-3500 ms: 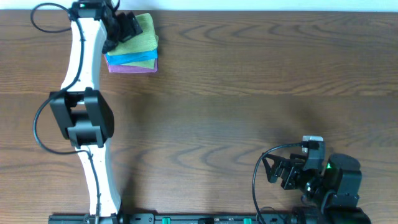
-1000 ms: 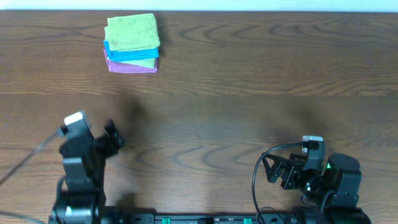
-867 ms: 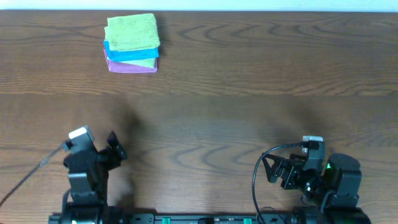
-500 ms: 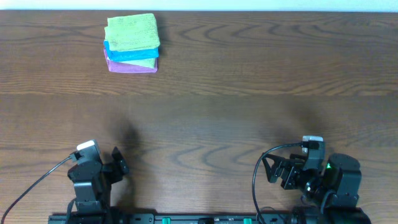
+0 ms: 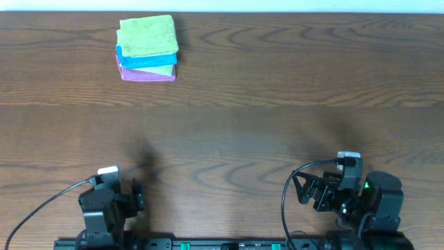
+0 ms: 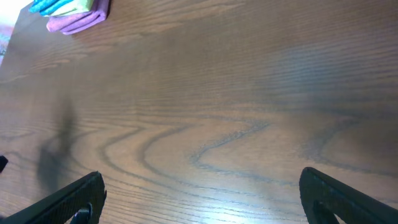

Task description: Fold the cloth

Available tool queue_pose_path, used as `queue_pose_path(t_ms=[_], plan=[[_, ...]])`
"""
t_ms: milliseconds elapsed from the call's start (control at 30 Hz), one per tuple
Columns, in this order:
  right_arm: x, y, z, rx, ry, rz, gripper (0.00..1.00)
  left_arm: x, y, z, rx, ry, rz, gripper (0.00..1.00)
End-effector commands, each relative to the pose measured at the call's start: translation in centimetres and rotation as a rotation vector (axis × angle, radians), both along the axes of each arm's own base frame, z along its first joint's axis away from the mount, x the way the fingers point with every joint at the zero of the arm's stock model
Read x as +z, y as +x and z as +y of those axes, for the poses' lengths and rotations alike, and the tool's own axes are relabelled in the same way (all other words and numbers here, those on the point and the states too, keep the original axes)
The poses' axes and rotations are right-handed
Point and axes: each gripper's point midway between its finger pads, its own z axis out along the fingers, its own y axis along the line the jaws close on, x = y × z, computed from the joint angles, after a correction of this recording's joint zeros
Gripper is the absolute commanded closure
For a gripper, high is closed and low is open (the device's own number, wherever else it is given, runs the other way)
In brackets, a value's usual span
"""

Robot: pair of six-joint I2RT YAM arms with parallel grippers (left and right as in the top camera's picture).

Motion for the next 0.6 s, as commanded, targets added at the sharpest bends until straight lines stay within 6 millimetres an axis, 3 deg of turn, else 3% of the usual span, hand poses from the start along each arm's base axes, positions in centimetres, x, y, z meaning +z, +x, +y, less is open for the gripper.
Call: queue_pose_path(t_ms=[0,567], plan=[[0.03,-0.01,-0.1,-0.012,0.007,0.001,0.01,-0.2,-0.11,-0.47,-0.067,0.032,0.011,0.05],[0.03,-0.01,-0.1,-0.012,0.007,0.001,0.01,-0.32,-0.84,-0.56,-0.079,0.041,0.002,0.05]])
